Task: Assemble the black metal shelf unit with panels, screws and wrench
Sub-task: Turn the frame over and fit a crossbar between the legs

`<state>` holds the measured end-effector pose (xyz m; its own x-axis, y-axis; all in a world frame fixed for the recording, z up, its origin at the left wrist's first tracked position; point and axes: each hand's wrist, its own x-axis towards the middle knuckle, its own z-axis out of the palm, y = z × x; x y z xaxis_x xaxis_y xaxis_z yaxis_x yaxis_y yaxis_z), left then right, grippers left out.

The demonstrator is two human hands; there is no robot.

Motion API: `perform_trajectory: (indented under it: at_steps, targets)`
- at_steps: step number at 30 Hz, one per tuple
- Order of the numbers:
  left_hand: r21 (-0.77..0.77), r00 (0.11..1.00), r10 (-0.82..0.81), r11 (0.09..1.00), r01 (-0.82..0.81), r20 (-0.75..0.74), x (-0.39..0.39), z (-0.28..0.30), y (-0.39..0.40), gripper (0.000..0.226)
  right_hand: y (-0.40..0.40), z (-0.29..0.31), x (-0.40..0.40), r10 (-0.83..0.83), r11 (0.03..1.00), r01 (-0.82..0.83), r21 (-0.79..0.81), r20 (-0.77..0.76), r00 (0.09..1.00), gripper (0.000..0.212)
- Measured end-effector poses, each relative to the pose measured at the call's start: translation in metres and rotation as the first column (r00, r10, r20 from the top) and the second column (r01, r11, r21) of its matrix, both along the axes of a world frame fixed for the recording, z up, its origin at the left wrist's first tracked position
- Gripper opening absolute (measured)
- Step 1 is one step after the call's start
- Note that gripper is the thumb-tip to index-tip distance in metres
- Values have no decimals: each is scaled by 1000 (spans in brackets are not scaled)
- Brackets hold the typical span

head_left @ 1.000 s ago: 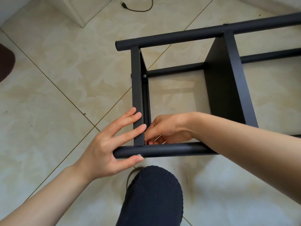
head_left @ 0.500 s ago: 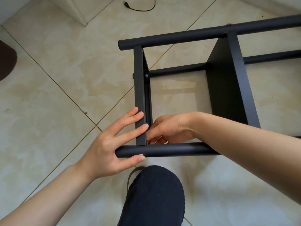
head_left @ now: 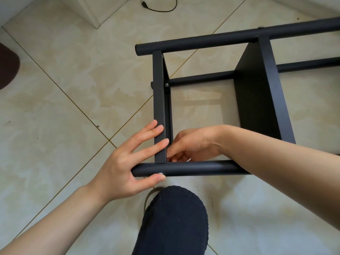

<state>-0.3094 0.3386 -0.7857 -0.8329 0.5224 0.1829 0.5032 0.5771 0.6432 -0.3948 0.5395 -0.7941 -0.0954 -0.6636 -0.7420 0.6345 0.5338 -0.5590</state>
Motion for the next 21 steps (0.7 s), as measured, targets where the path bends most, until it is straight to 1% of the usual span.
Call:
perform_trajectory:
  at_steps: [2, 5, 7, 8, 11, 14, 16, 17, 19, 21]
  targets:
    - [6, 1000, 3, 1000, -3, 4, 1, 0, 0, 59, 0, 1, 1, 4, 1000, -4, 2, -16, 1000, 12]
    - [28, 999, 24, 999, -24, 29, 3, 1, 1, 59, 1, 2, 3, -1, 1000, 1, -1, -47, 999, 14]
    - [48, 997, 49, 997, -52, 63, 6, 1, 3, 59, 4, 2, 3, -14, 1000, 12, -28, -75, 997, 18]
    - [56, 994, 66, 996, -71, 83, 8, 1, 4, 59, 6, 2, 3, -21, 998, 17, -53, -80, 997, 17]
    - [80, 978, 119, 988, -134, 173, 13, 3, 6, 60, 17, 8, 1, 14, 994, -25, -110, -101, 995, 9]
    - [111, 945, 159, 974, -197, 285, 19, 7, 10, 60, 31, 16, 3, 66, 994, -79, -74, -156, 986, 16]
    - [112, 930, 202, 963, -246, 308, 24, 8, 11, 59, 39, 23, 8, 85, 996, -91, -14, -238, 968, 22]
    - [111, 924, 227, 956, -272, 308, 27, 9, 11, 58, 42, 28, 11, 103, 995, -103, 18, -314, 944, 22]
    - [121, 900, 274, 936, -331, 338, 33, 10, 13, 56, 47, 38, 17, 156, 988, -132, 84, -486, 860, 20]
    - [148, 848, 318, 900, -411, 425, 38, 12, 16, 58, 48, 47, 23, 201, 979, -146, 140, -602, 773, 23]
